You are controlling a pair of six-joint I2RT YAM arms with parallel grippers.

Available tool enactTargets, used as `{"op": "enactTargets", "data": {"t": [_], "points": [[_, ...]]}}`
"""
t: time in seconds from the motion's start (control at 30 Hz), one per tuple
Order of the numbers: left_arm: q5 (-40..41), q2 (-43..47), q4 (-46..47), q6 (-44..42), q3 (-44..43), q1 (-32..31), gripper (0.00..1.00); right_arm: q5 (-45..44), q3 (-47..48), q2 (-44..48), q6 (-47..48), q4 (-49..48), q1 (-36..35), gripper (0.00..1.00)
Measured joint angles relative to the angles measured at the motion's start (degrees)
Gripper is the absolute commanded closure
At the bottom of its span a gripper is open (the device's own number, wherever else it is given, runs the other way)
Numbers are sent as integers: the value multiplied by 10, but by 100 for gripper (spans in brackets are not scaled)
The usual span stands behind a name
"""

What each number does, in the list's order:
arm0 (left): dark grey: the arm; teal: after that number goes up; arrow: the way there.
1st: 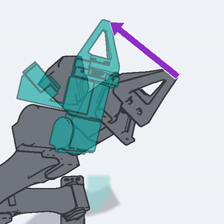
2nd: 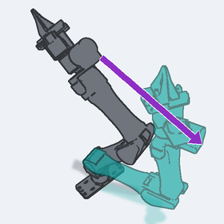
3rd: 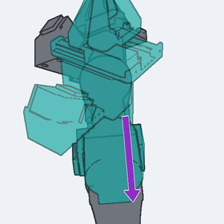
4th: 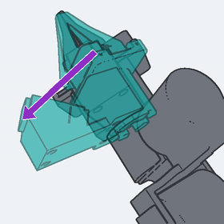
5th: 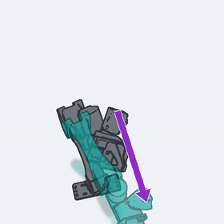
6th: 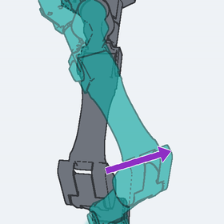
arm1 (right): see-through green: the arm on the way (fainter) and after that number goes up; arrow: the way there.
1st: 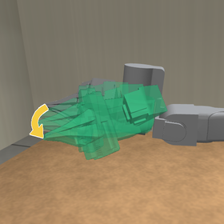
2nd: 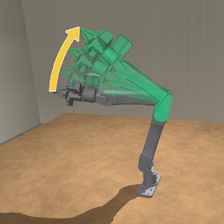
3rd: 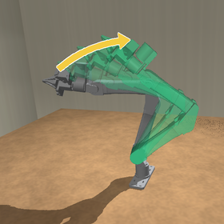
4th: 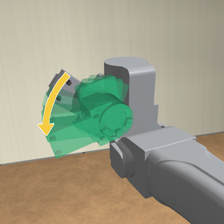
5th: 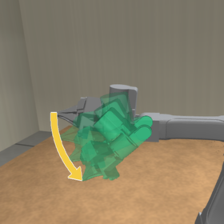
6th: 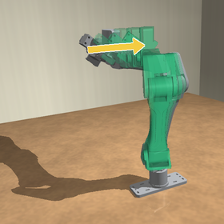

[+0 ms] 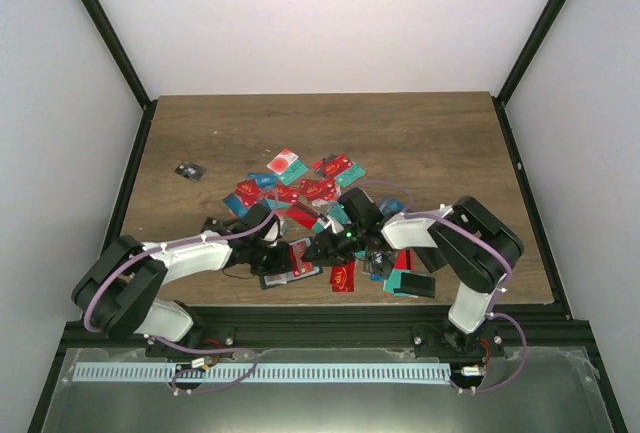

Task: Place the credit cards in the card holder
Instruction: Insert the credit card into the card holder.

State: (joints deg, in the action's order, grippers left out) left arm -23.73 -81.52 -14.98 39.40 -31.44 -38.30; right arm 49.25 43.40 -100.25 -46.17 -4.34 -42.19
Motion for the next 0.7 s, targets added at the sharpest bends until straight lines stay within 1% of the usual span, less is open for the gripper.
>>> {"op": "enactTargets", "data": {"t": [0.7], "points": [[-2,-1,3,-5,1,0,96,-48,17,-2,34,44,-1,57]]}}
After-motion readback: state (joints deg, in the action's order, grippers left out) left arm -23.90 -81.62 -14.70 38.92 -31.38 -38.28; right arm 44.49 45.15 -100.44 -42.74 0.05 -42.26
